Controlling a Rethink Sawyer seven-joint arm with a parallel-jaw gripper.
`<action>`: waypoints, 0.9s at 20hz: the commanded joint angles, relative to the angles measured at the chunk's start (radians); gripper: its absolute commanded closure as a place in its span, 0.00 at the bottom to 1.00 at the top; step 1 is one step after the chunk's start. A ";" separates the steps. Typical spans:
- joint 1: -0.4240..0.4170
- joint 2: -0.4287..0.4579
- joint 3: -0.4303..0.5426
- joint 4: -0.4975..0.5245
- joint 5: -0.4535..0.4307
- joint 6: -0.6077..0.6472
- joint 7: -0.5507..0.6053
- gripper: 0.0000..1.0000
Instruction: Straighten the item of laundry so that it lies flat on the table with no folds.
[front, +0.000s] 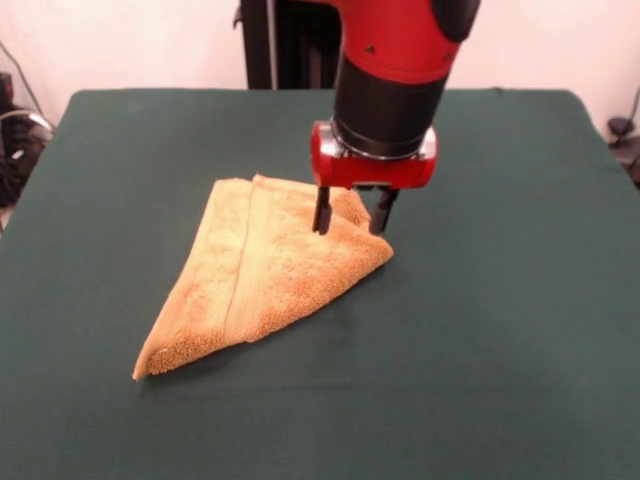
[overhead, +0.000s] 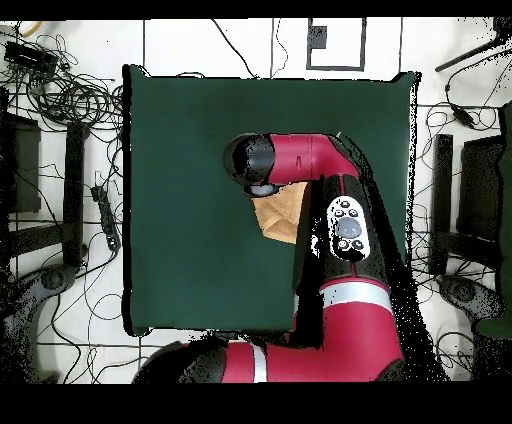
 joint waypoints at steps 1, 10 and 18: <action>0.011 0.104 0.022 -0.002 0.030 -0.034 0.169 0.00; 0.024 0.131 0.013 -0.028 0.038 -0.031 0.172 0.00; 0.041 0.115 0.016 -0.024 0.058 -0.022 0.189 0.00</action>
